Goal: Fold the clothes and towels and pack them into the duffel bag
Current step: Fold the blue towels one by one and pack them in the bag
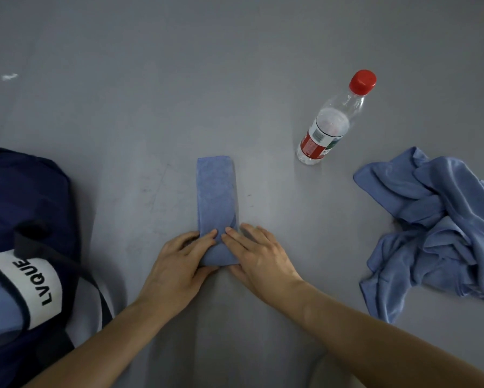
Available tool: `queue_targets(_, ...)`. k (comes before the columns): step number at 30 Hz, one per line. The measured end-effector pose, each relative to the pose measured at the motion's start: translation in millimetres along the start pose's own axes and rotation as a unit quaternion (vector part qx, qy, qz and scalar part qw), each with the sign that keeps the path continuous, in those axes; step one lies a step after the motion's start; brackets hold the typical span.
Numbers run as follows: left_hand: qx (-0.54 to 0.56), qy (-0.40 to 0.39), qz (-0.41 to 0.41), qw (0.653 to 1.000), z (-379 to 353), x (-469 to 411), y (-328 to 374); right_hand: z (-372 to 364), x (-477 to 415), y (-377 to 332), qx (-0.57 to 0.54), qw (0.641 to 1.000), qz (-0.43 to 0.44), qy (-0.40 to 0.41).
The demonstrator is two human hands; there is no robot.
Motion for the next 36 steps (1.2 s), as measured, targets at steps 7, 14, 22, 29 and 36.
queue_targets(7,0.098,-0.037,0.093,0.99,11.7,-24.0,2.3,12.4,-15.6,15.5,-0.234,0.961,-0.125,-0.077)
queue_targets(14,0.169,-0.015,0.172,0.97,10.4,-35.3,6.8,14.6,-21.8,9.9,-0.255,0.94,-0.217,-0.06)
queue_targets(22,0.101,0.09,0.218,0.966,5.7,-35.9,14.1,16.8,-10.0,6.2,-0.044,0.998,-0.02,0.03)
queue_targets(29,-0.02,0.136,0.013,0.99,3.7,-30.9,19.4,2.1,-18.3,13.4,-0.002,1.0,-0.002,0.007)
queue_targets(36,-0.047,0.011,-0.004,0.999,7.3,-27.9,-5.6,1.5,-38.4,25.4,-0.07,0.993,-0.003,-0.09)
Point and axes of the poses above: each hand's wrist, its own x-axis away from the middle knuckle, its own z-axis out of the back of the hand, y = z × x, the point moved 2 cm from there along -x, towards the middle knuckle, and after that the axes turned 5 degrees about z, right-handed, at the moved point
